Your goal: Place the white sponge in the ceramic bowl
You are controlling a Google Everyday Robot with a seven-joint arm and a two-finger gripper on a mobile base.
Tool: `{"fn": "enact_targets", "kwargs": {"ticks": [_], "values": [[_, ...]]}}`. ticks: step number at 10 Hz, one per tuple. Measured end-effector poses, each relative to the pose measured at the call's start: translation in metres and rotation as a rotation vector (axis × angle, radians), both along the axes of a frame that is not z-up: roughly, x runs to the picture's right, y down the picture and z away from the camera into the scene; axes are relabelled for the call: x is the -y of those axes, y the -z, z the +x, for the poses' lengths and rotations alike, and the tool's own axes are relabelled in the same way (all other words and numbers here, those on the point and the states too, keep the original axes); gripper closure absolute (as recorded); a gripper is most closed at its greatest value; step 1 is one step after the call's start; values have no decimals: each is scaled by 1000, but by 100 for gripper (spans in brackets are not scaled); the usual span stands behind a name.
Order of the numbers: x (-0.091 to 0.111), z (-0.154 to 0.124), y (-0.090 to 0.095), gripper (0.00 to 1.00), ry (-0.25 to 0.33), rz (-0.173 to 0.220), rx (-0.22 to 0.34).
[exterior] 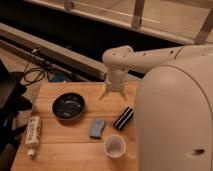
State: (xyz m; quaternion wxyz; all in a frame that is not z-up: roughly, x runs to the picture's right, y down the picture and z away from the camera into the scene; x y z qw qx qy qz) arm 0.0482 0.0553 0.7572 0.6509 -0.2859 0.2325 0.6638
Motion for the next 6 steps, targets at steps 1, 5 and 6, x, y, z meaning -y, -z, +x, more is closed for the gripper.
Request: {"fn": "enact_targets", "kwargs": {"ticks": [1, 5, 6], "values": [[-4, 1, -4, 20, -1, -13, 9], [-29, -48, -10, 20, -3, -41, 112], [-38, -62, -8, 20, 7, -42, 146]]}}
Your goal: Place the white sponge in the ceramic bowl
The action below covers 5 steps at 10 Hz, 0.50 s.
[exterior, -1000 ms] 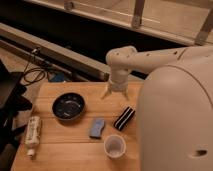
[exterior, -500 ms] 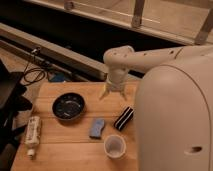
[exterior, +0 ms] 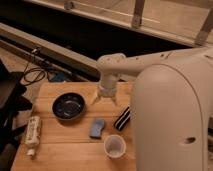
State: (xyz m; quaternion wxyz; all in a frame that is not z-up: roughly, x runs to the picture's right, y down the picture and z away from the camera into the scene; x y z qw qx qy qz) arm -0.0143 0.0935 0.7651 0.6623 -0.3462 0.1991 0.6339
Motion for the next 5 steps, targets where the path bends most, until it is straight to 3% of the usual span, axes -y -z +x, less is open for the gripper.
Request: {"fn": "enact_targets", "kwargs": {"ticks": [3, 5], "values": [[-43, -27, 15, 20, 16, 48, 70], [-53, -31, 21, 20, 18, 35, 72]]}}
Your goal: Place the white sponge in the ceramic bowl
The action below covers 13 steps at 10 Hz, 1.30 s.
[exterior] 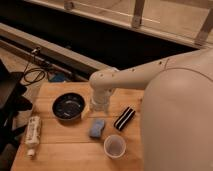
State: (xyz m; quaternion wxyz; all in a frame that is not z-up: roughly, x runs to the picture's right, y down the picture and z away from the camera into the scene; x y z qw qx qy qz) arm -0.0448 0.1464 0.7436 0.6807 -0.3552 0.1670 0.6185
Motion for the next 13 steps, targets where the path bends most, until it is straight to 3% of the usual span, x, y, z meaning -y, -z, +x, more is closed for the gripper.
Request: {"fn": "enact_targets", "kwargs": {"ticks": [6, 13], "values": [[-24, 9, -27, 20, 6, -74, -25], [-54, 13, -54, 20, 21, -131, -56]]}}
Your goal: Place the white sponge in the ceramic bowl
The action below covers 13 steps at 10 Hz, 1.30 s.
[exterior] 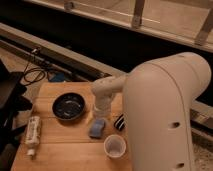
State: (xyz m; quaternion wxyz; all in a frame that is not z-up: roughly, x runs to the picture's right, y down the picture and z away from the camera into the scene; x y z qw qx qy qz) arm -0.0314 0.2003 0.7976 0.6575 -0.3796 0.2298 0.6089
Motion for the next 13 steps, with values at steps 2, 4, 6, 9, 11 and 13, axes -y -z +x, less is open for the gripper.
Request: {"fn": "enact_targets", "kwargs": {"ticks": [2, 4, 6, 9, 11, 13], "values": [[-4, -2, -4, 20, 3, -9, -2], [-8, 1, -9, 20, 2, -20, -13], [-13, 2, -13, 20, 2, -31, -21], [-19, 3, -19, 20, 5, -50, -31], [-22, 4, -22, 20, 6, -60, -37], [-23, 6, -25, 20, 8, -68, -43]]}}
